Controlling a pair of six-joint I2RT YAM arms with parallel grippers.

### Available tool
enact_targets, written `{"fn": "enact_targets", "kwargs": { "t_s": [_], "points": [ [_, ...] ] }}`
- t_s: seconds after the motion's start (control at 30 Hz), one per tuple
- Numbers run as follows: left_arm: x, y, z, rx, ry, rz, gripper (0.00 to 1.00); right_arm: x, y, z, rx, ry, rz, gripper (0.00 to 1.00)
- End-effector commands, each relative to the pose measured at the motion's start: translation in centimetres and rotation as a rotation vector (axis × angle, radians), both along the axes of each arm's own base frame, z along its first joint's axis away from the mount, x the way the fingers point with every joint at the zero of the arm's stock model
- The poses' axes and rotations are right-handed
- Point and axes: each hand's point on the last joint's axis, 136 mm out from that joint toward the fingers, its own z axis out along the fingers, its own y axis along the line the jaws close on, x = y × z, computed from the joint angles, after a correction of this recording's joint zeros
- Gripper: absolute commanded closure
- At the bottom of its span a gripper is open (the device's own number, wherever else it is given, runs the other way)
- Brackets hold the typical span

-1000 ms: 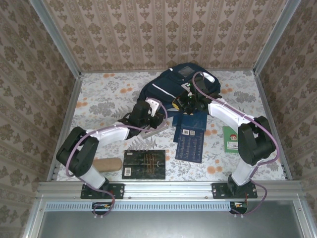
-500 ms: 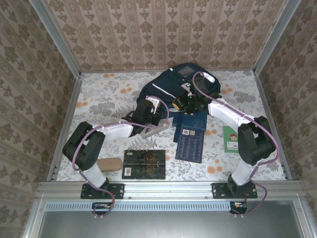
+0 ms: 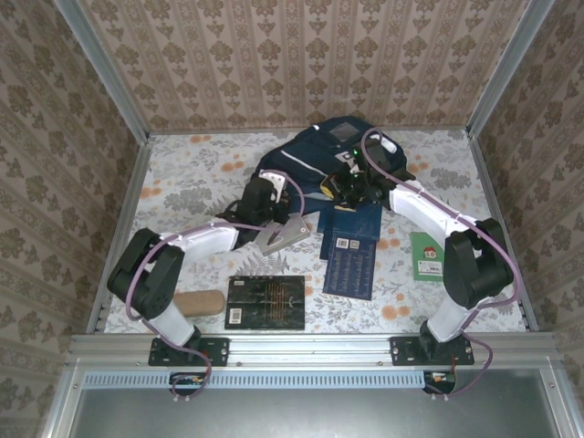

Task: Pack the student bag

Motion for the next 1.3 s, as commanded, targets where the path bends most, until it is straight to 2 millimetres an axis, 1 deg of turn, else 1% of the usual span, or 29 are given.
{"fn": "enact_targets", "kwargs": {
  "t_s": [0.0,0.1,0.27,0.3,0.4,0.47,0.53,0.63,0.77,0.83,0.87,0.97,1.0,1.03,1.07,1.1,1.17,1.27],
  "points": [
    [1.3,5.4,-0.4,0.078,0.007,0.133,1.00,0.0,-2.5,3.0,0.004,-0.081,-0.032,1.00],
    [2.1,6.8,0.1,0.082,0.002,0.151,1.00,-0.2,-3.3,3.0,0.001,-0.080,-0.039,1.00],
    [2.9,7.2,0.2,0.094,0.011,0.121,1.00,-0.5,-3.9,3.2,-0.004,-0.085,-0.038,1.00],
    [3.5,8.4,0.0,0.100,0.014,0.145,1.00,-0.5,-3.9,3.4,-0.003,-0.089,-0.033,1.00],
    [5.0,9.7,-0.6,0.088,0.025,0.157,1.00,-0.7,-4.1,4.0,-0.008,-0.104,-0.020,1.00],
    [5.8,9.9,-1.2,0.068,0.041,0.131,1.00,-0.8,-4.7,4.3,-0.017,-0.113,-0.016,1.00],
    [6.2,9.4,-1.1,0.047,0.035,0.096,1.00,-0.8,-5.2,4.6,-0.020,-0.127,-0.005,1.00],
    [5.9,8.0,-0.4,0.014,0.032,0.030,1.00,-0.5,-6.6,4.4,-0.043,-0.122,0.010,1.00],
    [4.2,6.0,1.0,-0.005,-0.002,-0.026,1.00,0.9,-9.3,4.2,-0.084,-0.148,0.005,1.00],
    [3.0,5.1,1.7,-0.017,-0.013,-0.034,1.00,1.9,-10.6,4.0,-0.105,-0.156,0.000,1.00],
    [2.2,4.4,2.0,-0.020,-0.018,-0.055,1.00,2.4,-11.3,3.8,-0.120,-0.159,-0.001,1.00],
    [-1.0,1.0,2.8,-0.019,-0.031,-0.145,1.00,3.8,-13.9,2.9,-0.178,-0.139,-0.017,0.98],
    [-2.1,-0.1,2.8,-0.019,-0.032,-0.175,1.00,4.0,-14.9,2.5,-0.208,-0.123,-0.029,0.95],
    [-3.0,-1.1,2.7,-0.021,-0.031,-0.198,1.00,4.2,-15.7,2.1,-0.228,-0.112,-0.041,0.86],
    [-3.9,-2.2,2.7,-0.027,-0.029,-0.225,1.00,4.1,-16.7,1.8,-0.255,-0.092,-0.058,0.71],
    [-4.7,-3.1,2.6,-0.030,-0.024,-0.244,1.00,3.7,-17.6,1.4,-0.280,-0.063,-0.078,0.62],
    [-6.0,-4.9,2.4,-0.046,-0.019,-0.282,1.00,3.0,-18.4,1.2,-0.300,-0.041,-0.099,0.53],
    [-7.3,-7.4,2.0,-0.061,-0.008,-0.327,1.00,1.4,-18.5,1.5,-0.306,-0.028,-0.129,0.48]
  ]
}}
